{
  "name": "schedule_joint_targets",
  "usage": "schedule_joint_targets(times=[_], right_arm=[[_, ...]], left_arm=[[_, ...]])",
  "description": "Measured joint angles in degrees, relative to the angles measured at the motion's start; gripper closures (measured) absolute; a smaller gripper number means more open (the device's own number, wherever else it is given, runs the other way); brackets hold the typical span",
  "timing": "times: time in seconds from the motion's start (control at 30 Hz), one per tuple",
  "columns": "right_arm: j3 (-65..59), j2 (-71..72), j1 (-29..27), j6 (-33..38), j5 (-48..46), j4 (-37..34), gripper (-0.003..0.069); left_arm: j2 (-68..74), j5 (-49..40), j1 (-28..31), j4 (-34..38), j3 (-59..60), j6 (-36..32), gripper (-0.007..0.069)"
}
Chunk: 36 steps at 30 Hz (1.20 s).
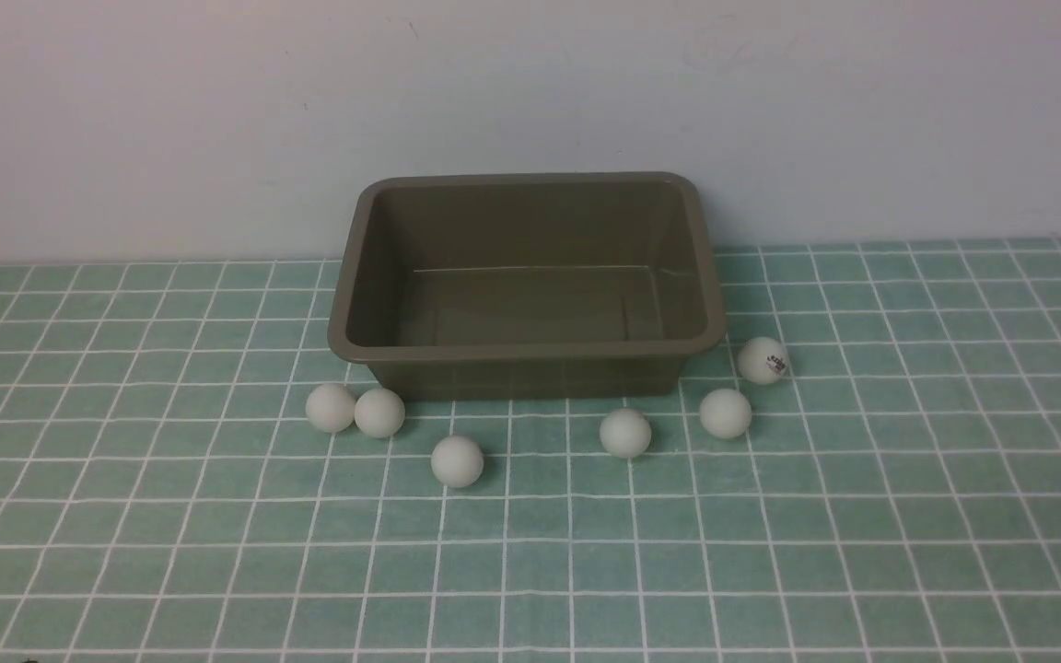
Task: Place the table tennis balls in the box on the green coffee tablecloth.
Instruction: 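Reach for and grasp a ping pong ball on the table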
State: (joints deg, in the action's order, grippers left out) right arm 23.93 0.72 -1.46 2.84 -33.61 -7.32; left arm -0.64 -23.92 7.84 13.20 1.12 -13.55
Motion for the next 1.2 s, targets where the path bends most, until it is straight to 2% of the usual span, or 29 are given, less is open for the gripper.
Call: schedule_joint_targets(times=[0.07, 0.2, 0.5, 1.2], right_arm=[[3.78, 0.05, 0.00, -0.06, -4.15, -0.58, 0.0398], [6.37, 0.05, 0.00, -0.20, -6.58, -2.47, 0.0398], [7.03, 0.05, 0.00, -0.24, -7.93, -6.02, 0.0398], [7.03, 0.05, 0.00, -0.26, -9.33, -6.19, 0.0398]], left_arm=[[0.00, 0.00, 0.00, 0.00, 0.00, 0.00, 0.0251], [0.00, 0.00, 0.00, 0.00, 0.00, 0.00, 0.0251], [0.00, 0.00, 0.00, 0.00, 0.00, 0.00, 0.0251], [0.00, 0.75, 0.00, 0.48, 0.12, 0.06, 0.0251]])
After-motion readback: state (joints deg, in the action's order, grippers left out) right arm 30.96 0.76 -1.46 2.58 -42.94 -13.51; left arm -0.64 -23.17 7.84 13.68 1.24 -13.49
